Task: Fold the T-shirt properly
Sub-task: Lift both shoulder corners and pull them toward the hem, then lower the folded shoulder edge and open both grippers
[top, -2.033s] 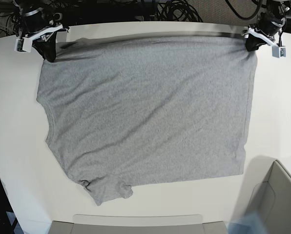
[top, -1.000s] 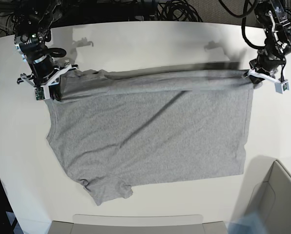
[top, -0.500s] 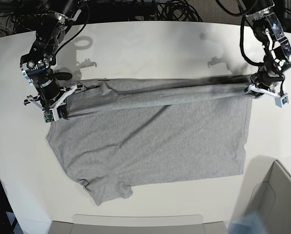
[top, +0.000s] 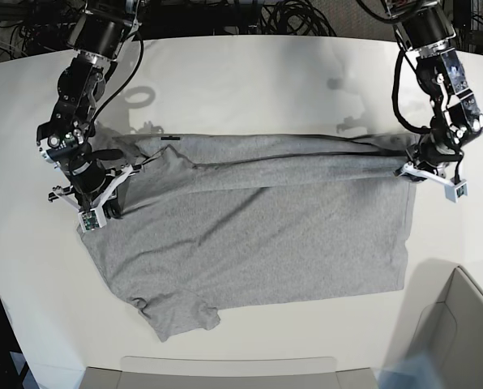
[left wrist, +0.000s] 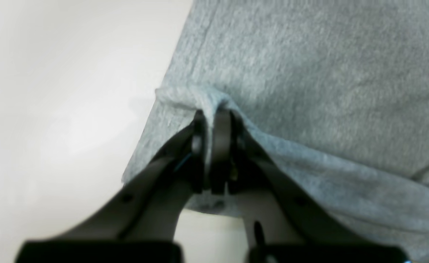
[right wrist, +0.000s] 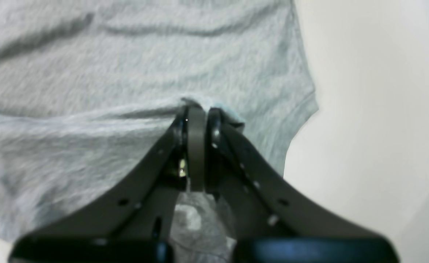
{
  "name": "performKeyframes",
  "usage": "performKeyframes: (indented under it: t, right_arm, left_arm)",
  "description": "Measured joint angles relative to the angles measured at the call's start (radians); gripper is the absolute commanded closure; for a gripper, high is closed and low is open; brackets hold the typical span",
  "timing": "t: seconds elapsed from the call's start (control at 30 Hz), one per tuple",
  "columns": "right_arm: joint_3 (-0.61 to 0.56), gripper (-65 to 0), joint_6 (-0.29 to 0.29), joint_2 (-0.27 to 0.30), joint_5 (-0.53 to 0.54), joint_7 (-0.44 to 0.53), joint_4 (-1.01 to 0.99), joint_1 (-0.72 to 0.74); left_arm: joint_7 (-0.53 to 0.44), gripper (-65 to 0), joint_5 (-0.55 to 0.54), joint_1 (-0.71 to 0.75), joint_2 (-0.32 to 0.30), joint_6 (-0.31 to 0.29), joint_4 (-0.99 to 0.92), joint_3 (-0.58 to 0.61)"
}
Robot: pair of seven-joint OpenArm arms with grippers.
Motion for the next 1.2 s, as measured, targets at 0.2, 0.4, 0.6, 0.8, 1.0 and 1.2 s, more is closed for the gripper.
performKeyframes:
  t: [0.2, 0.4, 0.6, 0.8, 1.0, 1.2]
  right_arm:
    - [-0.002, 0.0, 0.000, 0.011, -0.003, 0.001, -0.100, 0.073]
    - [-0.002, 0.0, 0.000, 0.025, 0.001, 0.002, -0.202, 0.143]
    - [-0.002, 0.0, -0.001, 0.037, -0.004, 0.002, -0.260, 0.179]
    - [-0.002, -6.0, 0.000, 0.035, -0.004, 0.001, -0.256, 0.176]
    - [-0.002, -24.8, 0.000, 0.034, 0.004, -0.005, -0.179, 0.151]
    - [0.006, -24.7, 0.000, 0.021, 0.014, -0.008, -0.002, 0.122]
  left_arm:
    - [-0.007, 0.0, 0.000, -0.066, -0.001, 0.000, -0.113, 0.001]
    - [-0.029, 0.0, 0.000, -0.079, -0.009, 0.000, -0.122, 0.050]
    - [-0.075, 0.0, 0.000, -0.080, -0.023, 0.000, -0.139, 0.106]
    - [-0.072, -9.5, 0.000, -0.077, -0.024, 0.004, -0.148, 0.106]
    - [-0.070, -19.5, 0.001, -0.068, -0.024, 0.005, -0.112, 0.106]
    - [-0.063, -19.6, 0.000, -0.044, -0.024, 0.000, -0.002, 0.106]
